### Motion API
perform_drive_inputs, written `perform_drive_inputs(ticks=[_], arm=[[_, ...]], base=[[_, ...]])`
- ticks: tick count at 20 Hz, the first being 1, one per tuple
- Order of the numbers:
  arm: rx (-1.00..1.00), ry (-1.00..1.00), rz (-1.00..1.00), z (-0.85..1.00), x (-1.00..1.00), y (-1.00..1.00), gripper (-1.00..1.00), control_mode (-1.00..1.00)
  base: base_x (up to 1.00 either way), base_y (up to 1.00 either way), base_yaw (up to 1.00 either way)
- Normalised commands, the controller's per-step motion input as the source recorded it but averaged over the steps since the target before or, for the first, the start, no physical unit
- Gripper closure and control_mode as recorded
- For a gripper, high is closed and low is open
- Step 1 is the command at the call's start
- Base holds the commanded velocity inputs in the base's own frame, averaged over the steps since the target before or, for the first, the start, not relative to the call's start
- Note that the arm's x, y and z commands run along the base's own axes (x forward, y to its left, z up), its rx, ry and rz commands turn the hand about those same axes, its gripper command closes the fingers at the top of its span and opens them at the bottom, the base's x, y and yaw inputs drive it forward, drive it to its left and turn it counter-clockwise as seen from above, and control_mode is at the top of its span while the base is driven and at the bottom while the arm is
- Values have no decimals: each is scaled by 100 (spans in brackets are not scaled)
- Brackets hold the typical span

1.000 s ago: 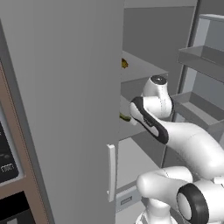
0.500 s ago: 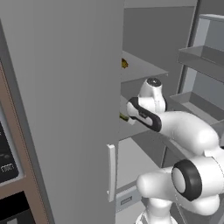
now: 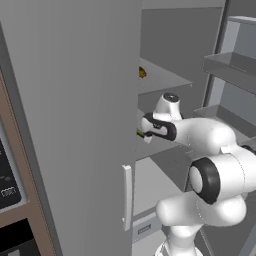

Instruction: Take the squash and lemon from the second highest rack and move them to the highest rack where the sweet potato and peach are located, to maximize freezer space. Close the freezer door after rearranging.

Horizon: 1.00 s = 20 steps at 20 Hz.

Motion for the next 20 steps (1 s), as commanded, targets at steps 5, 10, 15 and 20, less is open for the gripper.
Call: perform_drive_inputs(ticks=[5, 10, 15, 20], arm=[[0, 0, 4, -20, 48, 0, -100, -100], [0, 0, 3, -21, 42, 0, -100, -100], [0, 0, 3, -28, 22, 2, -100, -100], [0, 0, 2, -27, 30, 3, -100, -100]], base=[[0, 0, 0], [0, 0, 0], [0, 0, 0], [0, 0, 0]])
